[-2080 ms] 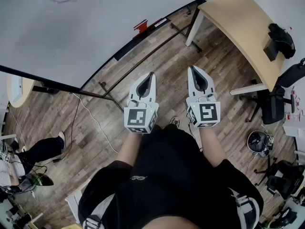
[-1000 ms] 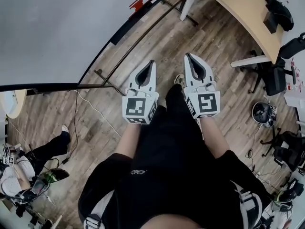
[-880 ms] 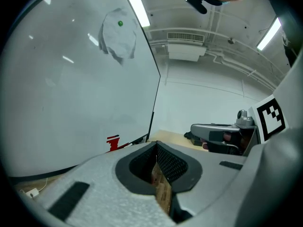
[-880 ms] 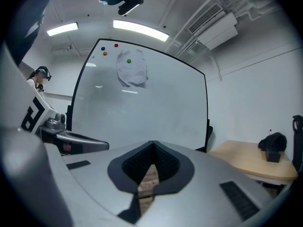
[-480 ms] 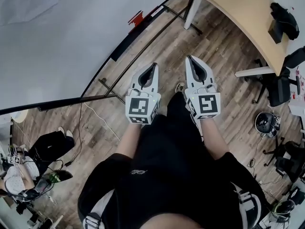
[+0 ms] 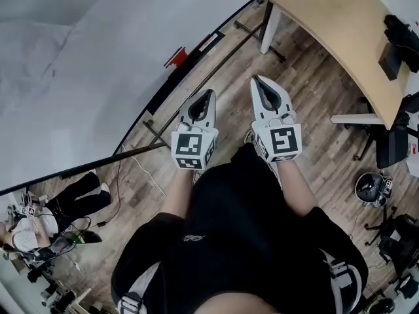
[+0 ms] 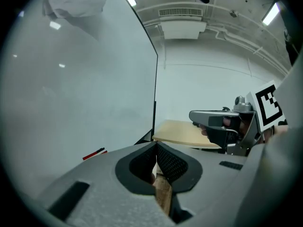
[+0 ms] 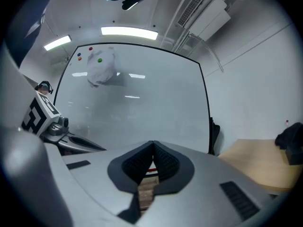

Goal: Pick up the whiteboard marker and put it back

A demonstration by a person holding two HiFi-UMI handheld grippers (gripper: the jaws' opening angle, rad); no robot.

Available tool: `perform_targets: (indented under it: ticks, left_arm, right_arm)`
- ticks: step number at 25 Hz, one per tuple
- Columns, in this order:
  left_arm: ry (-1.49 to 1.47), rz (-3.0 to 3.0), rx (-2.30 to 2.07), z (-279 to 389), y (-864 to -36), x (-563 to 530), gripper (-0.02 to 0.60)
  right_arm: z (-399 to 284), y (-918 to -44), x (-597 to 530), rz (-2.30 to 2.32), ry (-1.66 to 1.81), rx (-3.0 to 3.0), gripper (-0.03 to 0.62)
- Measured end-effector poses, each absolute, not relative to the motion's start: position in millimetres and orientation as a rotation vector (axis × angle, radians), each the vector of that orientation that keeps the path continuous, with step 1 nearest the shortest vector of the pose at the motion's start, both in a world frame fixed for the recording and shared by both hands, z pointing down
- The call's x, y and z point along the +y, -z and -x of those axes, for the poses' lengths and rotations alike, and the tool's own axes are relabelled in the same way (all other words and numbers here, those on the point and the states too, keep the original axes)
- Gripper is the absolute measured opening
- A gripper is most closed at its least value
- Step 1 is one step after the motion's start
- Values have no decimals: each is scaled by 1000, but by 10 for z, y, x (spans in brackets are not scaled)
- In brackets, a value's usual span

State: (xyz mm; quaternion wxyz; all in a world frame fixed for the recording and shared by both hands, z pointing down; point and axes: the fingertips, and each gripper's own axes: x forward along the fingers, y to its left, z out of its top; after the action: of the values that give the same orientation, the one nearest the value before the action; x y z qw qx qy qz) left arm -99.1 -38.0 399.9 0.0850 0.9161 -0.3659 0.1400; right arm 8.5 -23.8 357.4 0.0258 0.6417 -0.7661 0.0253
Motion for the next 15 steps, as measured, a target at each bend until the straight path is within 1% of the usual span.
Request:
perform_targets:
  ticks: [7, 11, 15]
  left_arm:
    - [-598, -2713, -1099, 441, -4196, -677, 6]
    - [-728, -2681, -1143, 315, -4332, -824, 6]
    - [-826, -2650, -1177, 301, -4420, -985, 6]
  right_arm:
    - [-705, -3807, -580, -1946, -179, -2423, 2]
    - [-994, -3954, -697, -1938, -244, -2429, 2]
    - [-1118, -4035, -786, -1930, -289, -2437, 2]
